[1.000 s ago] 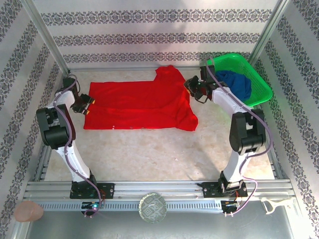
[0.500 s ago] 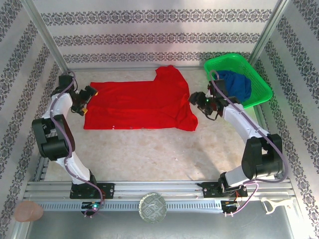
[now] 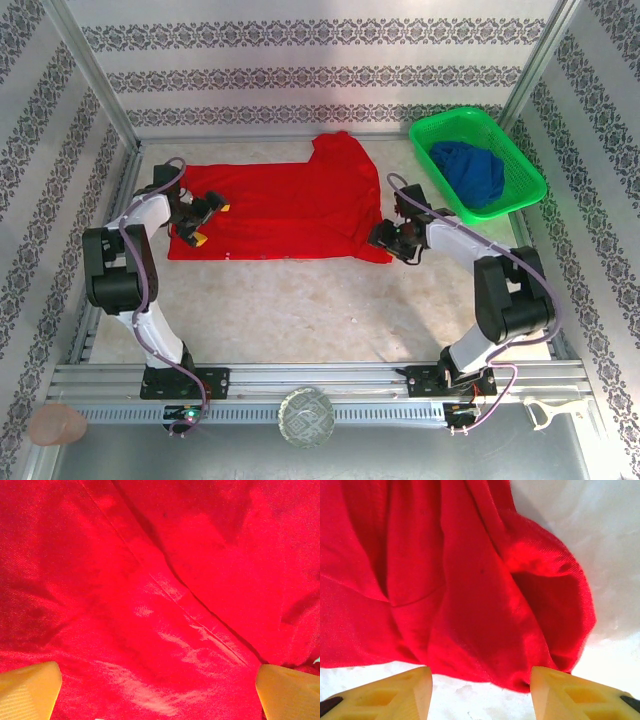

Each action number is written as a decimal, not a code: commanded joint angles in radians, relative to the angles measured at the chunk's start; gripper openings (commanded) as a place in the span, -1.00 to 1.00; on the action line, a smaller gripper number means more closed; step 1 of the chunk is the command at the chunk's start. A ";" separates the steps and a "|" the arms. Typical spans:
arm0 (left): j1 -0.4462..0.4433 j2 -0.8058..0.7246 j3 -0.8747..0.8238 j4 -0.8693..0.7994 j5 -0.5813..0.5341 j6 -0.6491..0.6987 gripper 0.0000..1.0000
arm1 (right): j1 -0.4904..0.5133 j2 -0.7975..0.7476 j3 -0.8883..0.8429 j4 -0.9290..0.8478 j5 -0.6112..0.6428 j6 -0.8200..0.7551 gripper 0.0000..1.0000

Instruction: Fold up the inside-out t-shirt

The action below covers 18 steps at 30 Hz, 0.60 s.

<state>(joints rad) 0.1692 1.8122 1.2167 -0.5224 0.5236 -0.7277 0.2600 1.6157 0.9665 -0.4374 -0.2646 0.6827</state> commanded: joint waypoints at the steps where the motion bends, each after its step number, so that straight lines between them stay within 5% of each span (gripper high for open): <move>1: -0.005 0.022 0.006 0.025 0.007 0.032 0.99 | 0.013 0.038 0.023 0.003 0.071 -0.010 0.08; 5: -0.005 0.060 -0.001 0.035 -0.001 0.035 0.99 | 0.018 0.066 0.018 -0.003 0.127 -0.006 -0.16; 9: 0.000 0.087 -0.014 0.030 -0.060 0.044 0.99 | 0.005 0.029 -0.012 -0.046 0.175 -0.008 -1.00; 18: 0.016 0.072 -0.065 -0.048 -0.219 0.086 0.99 | -0.075 -0.192 -0.136 -0.181 0.211 0.021 -1.00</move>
<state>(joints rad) 0.1703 1.8713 1.1992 -0.5041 0.4347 -0.6868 0.2005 1.4788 0.8646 -0.5259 -0.1066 0.6823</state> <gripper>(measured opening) 0.995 0.053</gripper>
